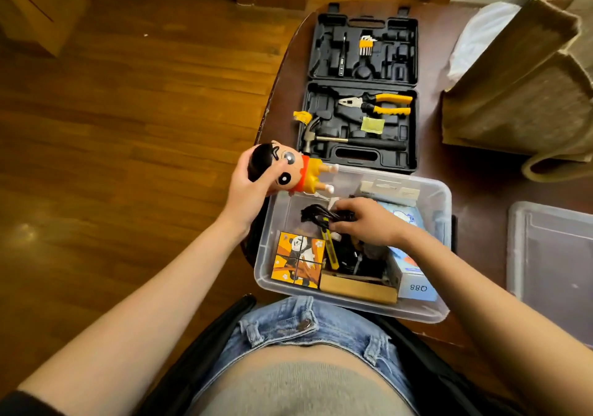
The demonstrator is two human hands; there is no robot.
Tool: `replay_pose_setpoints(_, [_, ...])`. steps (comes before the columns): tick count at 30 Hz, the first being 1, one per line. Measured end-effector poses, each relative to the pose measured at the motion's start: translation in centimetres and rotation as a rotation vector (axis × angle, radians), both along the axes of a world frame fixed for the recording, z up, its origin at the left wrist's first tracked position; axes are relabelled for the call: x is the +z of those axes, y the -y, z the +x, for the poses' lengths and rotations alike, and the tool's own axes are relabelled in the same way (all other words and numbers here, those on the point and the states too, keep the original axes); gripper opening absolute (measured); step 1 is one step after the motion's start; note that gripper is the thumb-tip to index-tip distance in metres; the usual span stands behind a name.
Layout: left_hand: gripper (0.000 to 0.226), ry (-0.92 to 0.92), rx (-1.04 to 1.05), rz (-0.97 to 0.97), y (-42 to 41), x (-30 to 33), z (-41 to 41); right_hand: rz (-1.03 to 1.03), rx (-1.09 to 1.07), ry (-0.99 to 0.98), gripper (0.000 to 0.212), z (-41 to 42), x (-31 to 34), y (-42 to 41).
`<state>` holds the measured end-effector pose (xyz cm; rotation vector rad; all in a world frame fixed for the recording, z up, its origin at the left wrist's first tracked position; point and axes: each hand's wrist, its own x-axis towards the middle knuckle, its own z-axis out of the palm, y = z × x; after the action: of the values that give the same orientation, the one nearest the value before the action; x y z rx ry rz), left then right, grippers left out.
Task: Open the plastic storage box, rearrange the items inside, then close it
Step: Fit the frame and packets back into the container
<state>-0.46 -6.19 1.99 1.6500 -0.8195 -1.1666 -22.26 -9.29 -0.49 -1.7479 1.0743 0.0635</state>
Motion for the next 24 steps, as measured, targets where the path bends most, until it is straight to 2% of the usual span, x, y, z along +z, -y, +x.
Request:
replay_pose_setpoints(2, [0.043, 0.010, -0.033, -0.027, 0.3, 0.1, -0.2, 0.104, -0.055, 0.068, 0.001, -1.3, 1.6, -0.4])
replay_pose_setpoints(4, [0.041, 0.045, -0.085, -0.060, 0.3, 0.0, -0.4, 0.115, -0.101, 0.110, 0.006, -2.8, 3.2, -0.4])
replay_pose_setpoints(6, [0.046, 0.124, -0.156, -0.088, 0.2, -0.2, -0.7, 0.137, -0.141, 0.130, 0.006, -4.4, 4.7, -0.5])
replay_pose_setpoints(10, [0.063, 0.300, -0.329, -0.087, -0.2, -0.8, -1.0, 0.124, -0.124, 0.086, 0.023, -6.6, 6.2, -1.0])
replay_pose_setpoints(13, [0.066, 0.451, -0.486, -0.099, -0.1, -0.9, -1.4, 0.282, -0.074, 0.098, 0.022, -6.8, 6.0, -1.7])
replay_pose_setpoints(16, [0.066, 0.663, -0.635, -0.159, 0.3, -1.0, -1.7, 0.358, 0.046, -0.024, 0.018, -6.5, 5.3, -2.1])
replay_pose_setpoints(19, [0.065, 0.702, -0.657, -0.184, 0.6, -1.2, -1.7, 0.441, 0.093, -0.201, 0.018, -6.8, 4.7, -1.8])
replay_pose_setpoints(21, [0.064, 0.702, -0.638, -0.187, 0.6, -1.3, -1.7, 0.329, -0.003, -0.296, 0.024, -7.2, 3.9, -1.4])
replay_pose_setpoints(24, [0.063, 0.654, -0.609, -0.170, 0.3, -1.5, -1.7, -0.165, -0.233, -0.520, 0.027, -7.1, 2.1, -1.2])
